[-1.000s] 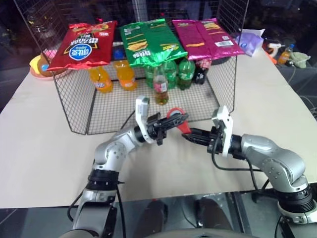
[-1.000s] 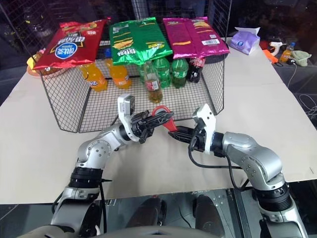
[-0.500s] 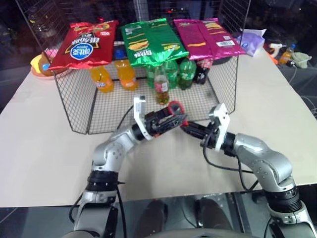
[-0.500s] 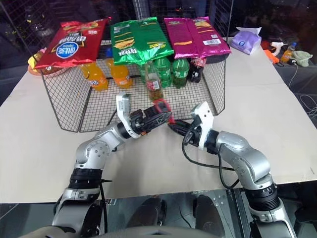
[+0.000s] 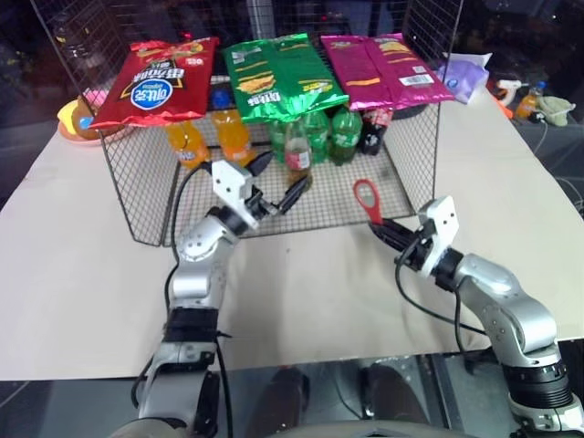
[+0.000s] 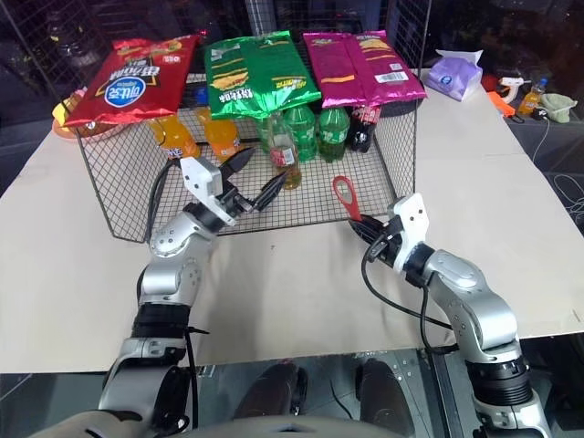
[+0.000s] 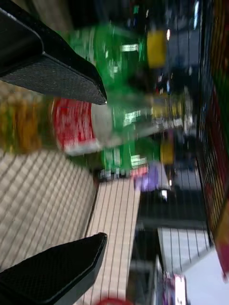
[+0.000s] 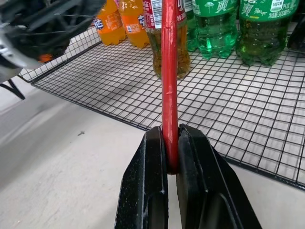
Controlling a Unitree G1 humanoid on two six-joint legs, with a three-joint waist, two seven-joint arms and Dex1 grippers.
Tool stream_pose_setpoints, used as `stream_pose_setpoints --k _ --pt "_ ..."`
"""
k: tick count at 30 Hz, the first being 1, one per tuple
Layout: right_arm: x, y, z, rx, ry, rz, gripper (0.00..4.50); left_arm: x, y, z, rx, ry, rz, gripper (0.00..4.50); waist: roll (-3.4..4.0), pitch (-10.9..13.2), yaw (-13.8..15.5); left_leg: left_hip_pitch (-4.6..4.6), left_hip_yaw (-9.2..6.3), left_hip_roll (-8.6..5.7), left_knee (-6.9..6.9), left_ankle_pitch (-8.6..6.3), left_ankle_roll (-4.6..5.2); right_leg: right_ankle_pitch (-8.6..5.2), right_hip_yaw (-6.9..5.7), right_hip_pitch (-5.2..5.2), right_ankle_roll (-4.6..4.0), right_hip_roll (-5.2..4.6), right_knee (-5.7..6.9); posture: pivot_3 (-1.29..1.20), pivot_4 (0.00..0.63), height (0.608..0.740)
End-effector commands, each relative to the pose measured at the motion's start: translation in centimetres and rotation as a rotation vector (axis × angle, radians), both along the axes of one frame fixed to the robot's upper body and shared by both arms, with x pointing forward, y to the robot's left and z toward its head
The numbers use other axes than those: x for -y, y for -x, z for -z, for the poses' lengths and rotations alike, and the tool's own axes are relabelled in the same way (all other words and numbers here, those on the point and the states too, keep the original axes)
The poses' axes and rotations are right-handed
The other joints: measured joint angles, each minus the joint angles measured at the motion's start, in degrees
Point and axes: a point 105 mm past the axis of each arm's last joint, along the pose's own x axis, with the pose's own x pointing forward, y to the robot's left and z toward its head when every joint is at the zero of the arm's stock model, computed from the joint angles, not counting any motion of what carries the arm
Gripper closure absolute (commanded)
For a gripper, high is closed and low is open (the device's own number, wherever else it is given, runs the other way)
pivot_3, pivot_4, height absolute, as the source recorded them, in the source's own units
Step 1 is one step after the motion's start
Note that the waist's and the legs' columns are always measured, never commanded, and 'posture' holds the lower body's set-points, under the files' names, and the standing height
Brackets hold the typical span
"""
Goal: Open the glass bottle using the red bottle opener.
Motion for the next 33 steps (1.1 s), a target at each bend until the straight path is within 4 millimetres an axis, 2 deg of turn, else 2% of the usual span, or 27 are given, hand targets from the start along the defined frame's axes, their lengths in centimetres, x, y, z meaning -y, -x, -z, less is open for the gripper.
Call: stream_pose_setpoints --k 1,11,18,23,31,33 --pt "0.2 -0.1 -1.7 0.08 -0.003 0.014 4.46 0.0 -0.9 -1.0 0.062 0.001 -0.033 0.05 0.0 0.0 -0.1 0.0 0.0 0.0 0.0 0.0 0.0 0.0 0.0 0.0 0.0 0.0 0.0 0.0 0.15 0.74" --pt "0.3 0.1 -1.8 0.09 0.004 0.032 4.46 1.0 -4.4 -1.5 0.067 -0.016 -0.109 0.05 -0.01 0.0 -0.1 0.0 -0.02 -0.08 0.02 0.0 0.01 0.0 -0.04 0.0 0.0 0.02 0.03 0.0 0.15 0.74" --pt "0.5 0.2 -1.7 0.098 0.012 0.049 4.46 1.4 -6.3 -0.6 -0.02 -0.023 -0.137 0.05 -0.01 0.0 -0.3 0.0 -0.02 -0.23 0.02 0.01 0.01 0.0 -0.04 0.0 0.01 0.03 0.05 0.0 0.15 0.74" --pt "0.7 0.1 -1.3 0.097 0.032 0.059 4.46 1.7 -7.0 0.0 -0.086 -0.033 -0.116 0.05 -0.02 0.0 -0.3 0.0 -0.02 -0.24 0.03 0.01 0.01 0.0 -0.04 0.0 0.01 0.03 0.08 0.0 0.15 0.74" --pt "0.6 0.3 -0.6 0.083 0.051 0.058 4.46 1.9 -7.5 -0.2 -0.112 -0.03 -0.092 0.05 -0.02 0.0 -0.4 -0.01 -0.03 -0.26 0.06 0.01 0.01 0.0 -0.05 0.0 0.01 0.03 0.08 0.0 0.15 0.74" --pt "0.5 0.4 -0.4 0.085 0.066 0.052 4.46 1.9 -7.5 -0.1 -0.119 -0.042 -0.091 0.56 -0.02 0.0 -0.4 -0.01 -0.03 -0.26 0.05 0.01 0.01 0.0 -0.05 0.0 0.01 0.03 0.08 0.0 0.15 0.74"
